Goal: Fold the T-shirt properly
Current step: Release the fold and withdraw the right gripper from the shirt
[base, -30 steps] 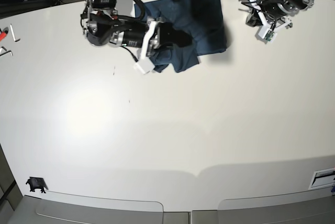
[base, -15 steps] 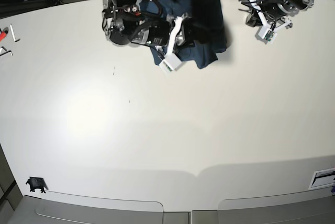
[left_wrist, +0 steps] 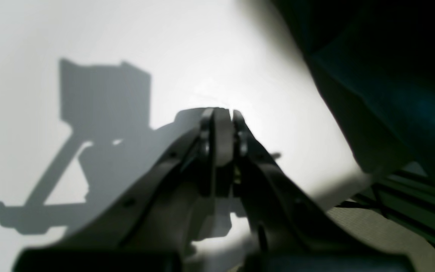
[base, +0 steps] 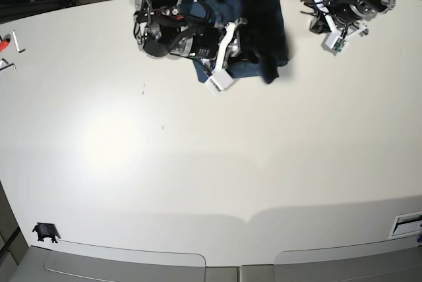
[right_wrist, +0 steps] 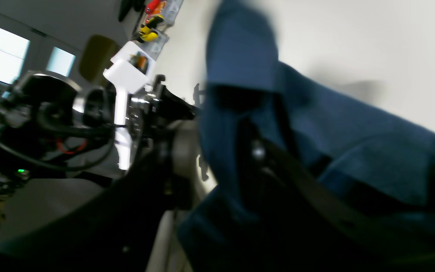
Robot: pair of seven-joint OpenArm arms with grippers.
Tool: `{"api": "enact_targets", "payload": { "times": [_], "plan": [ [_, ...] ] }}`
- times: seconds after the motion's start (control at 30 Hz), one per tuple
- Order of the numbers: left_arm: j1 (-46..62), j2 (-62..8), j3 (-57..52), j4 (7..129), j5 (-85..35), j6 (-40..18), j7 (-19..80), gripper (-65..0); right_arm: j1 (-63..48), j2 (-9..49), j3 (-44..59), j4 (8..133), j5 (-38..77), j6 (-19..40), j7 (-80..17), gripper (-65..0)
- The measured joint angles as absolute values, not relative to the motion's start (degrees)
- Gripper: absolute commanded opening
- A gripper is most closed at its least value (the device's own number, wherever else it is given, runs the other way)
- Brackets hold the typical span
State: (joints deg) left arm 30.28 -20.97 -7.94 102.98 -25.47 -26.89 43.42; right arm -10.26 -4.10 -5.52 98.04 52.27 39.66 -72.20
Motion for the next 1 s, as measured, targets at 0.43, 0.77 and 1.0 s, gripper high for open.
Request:
{"api": "enact_targets", "payload": {
  "times": [0.43,0.77,1.0],
  "plan": [
    [30.3,-21.0,-7.9,103.0,-25.5,-26.9,43.4,-65.0,-10.2,-6.2,-5.5,98.0,73.8,39.7,-80.9,-45.7],
    [30.3,-21.0,-7.9,103.0,-25.5,-26.9,43.4,-65.0,-10.2,-6.5,-12.2,98.0,83.1,39.7,-80.9,-45.7],
    [30.3,-20.9,-7.9,103.0,-25.5,-26.9,43.3,-65.0,-10.2,-6.5,-19.9,98.0,83.2,39.7,-80.9,-45.8]
  ]
}}
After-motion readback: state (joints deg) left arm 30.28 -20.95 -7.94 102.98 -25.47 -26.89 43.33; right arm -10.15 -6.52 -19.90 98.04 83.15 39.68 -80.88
